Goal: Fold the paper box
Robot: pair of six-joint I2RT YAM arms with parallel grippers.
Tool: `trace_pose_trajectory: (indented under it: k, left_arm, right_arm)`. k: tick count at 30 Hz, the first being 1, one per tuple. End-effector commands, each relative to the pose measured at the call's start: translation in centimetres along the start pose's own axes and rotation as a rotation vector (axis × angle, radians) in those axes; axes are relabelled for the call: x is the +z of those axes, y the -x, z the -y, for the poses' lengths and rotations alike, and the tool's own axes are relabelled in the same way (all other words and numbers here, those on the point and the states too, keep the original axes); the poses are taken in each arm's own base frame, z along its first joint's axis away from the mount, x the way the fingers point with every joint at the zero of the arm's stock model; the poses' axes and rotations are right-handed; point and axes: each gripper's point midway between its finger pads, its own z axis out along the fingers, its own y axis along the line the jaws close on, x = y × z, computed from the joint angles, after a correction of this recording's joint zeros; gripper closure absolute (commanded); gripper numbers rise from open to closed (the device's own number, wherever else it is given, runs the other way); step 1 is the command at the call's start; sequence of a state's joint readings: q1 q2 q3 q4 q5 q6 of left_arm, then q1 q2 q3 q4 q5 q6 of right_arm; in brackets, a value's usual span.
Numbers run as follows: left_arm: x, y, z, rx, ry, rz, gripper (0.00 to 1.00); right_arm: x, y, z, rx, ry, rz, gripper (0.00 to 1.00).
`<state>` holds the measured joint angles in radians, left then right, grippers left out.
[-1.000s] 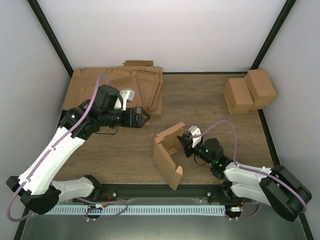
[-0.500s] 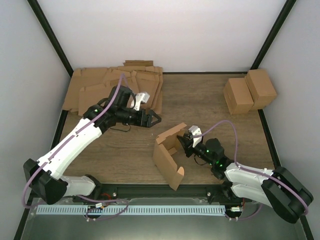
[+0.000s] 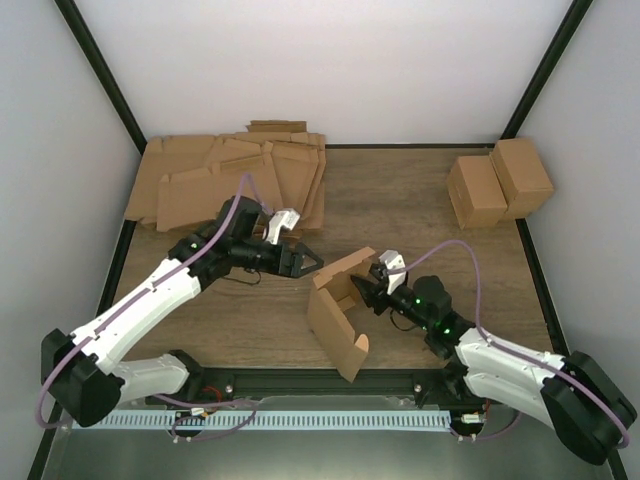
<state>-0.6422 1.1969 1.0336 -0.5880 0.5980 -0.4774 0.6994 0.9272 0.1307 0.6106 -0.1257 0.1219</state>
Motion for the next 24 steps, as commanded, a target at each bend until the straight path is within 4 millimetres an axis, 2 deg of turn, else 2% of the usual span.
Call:
trace_pose_trajectory:
  k: [1, 6, 8, 11, 14, 17, 21, 24]
  left_arm:
    - [-1.9, 1.9, 2.5, 0.065, -0.051, 0.108, 0.11]
    - [-3.3, 1.8, 2.9, 0.031, -0.023, 0.139, 0.1]
    - [-4.1, 1.5, 2.5, -0.026, 0.059, 0.154, 0.1]
    - [-5.4, 0.4, 4.5, -0.044, 0.141, 0.179, 0.09]
    - [-6.0, -1.3, 6.1, -0.123, 0.128, 0.191, 0.09]
    - [-5.1, -3.7, 7.2, -0.157, 0.124, 0.159, 0.1]
    - [-2.5, -6.8, 8.9, -0.151, 0.17, 0.1, 0.09]
    - [-1.6, -7.8, 10.7, -0.152, 0.176, 0.092, 0.05]
  right_arm:
    - [-0.1, 2.3, -0.5, 0.014, 0.006, 0.015, 0.48]
    - [-1.0, 3.5, -0.7, 0.062, 0.003, -0.001, 0.38]
    - [-1.4, 3.9, -0.7, 0.084, -0.01, -0.02, 0.35]
    - [-2.3, 5.7, -0.7, 0.1, -0.033, -0.03, 0.31]
    - [-3.2, 7.6, -0.5, 0.107, -0.065, -0.043, 0.28]
    - [-3.9, 9.3, -0.5, 0.116, -0.088, -0.063, 0.26]
    - [-4.5, 12.2, -0.7, 0.13, -0.101, -0.075, 0.25]
    - [-4.7, 14.5, -1.1, 0.117, -0.094, -0.064, 0.23]
